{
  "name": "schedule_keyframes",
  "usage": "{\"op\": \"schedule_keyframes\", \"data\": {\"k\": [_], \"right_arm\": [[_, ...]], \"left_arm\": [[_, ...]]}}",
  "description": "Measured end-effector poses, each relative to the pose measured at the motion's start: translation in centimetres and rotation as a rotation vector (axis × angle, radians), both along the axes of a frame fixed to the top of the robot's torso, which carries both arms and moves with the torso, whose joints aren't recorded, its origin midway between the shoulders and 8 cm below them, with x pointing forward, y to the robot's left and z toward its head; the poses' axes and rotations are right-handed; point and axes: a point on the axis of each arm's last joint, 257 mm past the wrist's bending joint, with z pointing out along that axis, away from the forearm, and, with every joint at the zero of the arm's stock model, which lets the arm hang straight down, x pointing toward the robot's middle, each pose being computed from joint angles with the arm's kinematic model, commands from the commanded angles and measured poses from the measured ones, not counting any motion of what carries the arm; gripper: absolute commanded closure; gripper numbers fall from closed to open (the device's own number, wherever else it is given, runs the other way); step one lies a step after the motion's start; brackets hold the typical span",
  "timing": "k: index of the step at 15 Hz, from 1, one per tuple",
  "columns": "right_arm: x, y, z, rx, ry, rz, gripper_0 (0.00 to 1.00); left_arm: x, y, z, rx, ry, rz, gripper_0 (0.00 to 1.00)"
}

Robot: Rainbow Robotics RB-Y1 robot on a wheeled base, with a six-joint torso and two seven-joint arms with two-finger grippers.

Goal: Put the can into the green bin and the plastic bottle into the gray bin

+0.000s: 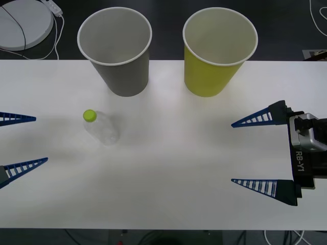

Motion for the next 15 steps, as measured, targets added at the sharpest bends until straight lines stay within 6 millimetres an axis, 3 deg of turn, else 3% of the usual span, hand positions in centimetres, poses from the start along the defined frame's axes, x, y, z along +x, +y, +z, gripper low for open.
{"op": "schedule_keyframes", "data": {"k": [8,15], "right_arm": [[0.0,0.0,0.0,0.000,0.000,0.000,0.00],[0.0,0.0,0.0,0.000,0.000,0.000,0.00]], "left_arm": [[0.8,0.0,-2.6,-0.017,-0.057,0.078,0.00],[3.3,-3.1,-4.8,-0.064,-0.094,0.130,0.00]]}}
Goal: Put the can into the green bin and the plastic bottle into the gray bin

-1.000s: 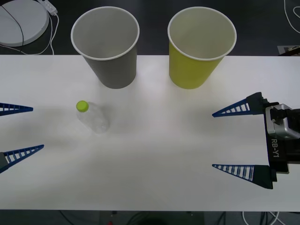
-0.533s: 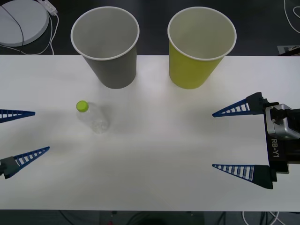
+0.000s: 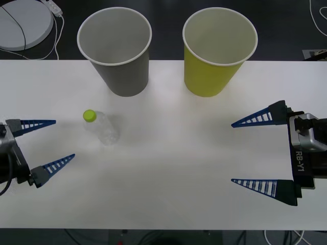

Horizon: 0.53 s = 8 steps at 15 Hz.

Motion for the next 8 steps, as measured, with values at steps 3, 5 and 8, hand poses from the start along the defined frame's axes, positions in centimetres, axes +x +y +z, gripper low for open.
{"op": "schedule_keyframes", "data": {"k": [3,5,8], "right_arm": [[0.0,0.0,0.0,0.000,0.000,0.000,0.00],[0.0,0.0,0.0,0.000,0.000,0.000,0.00],[0.0,0.0,0.0,0.000,0.000,0.000,0.00]], "left_arm": [[1.3,-1.2,-0.6,-0.005,-0.017,0.024,0.00],[1.8,-1.9,-0.9,-0.021,-0.025,0.038,0.00],[2.4,-2.8,-1.3,-0.039,-0.032,0.056,0.00]]}}
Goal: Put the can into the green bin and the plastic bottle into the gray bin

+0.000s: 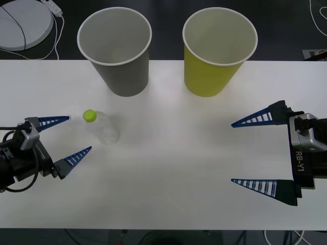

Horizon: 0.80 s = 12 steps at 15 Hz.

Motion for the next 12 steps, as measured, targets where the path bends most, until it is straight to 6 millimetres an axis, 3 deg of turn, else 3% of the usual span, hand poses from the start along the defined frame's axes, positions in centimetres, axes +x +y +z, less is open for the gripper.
{"op": "schedule_keyframes", "data": {"k": [12], "right_arm": [[0.0,0.0,0.0,0.000,0.000,0.000,0.00]], "left_arm": [[2.1,-2.4,-0.8,-0.011,-0.029,0.035,0.00]]}}
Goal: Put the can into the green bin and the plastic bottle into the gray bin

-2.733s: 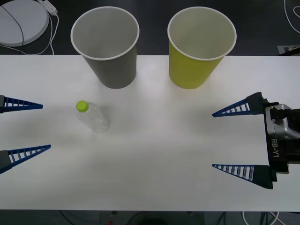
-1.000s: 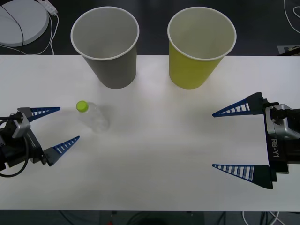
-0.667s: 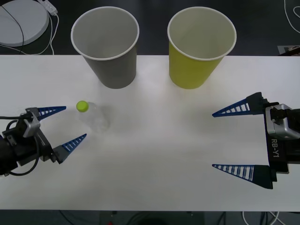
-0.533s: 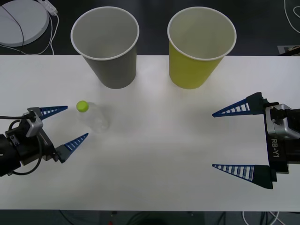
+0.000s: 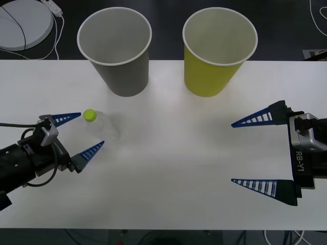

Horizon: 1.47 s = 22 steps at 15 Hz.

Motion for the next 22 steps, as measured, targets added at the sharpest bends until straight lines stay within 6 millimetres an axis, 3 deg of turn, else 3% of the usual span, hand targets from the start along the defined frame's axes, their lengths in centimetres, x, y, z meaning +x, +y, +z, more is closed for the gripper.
{"op": "schedule_keyframes", "data": {"k": [11,22], "right_arm": [[0.0,0.0,0.0,0.000,0.000,0.000,0.00],[0.0,0.0,0.0,0.000,0.000,0.000,0.00]], "left_arm": [[3.3,-1.5,-0.3,-0.053,0.000,0.026,0.00],[3.7,-3.4,-0.5,-0.056,-0.009,0.011,0.00]]}}
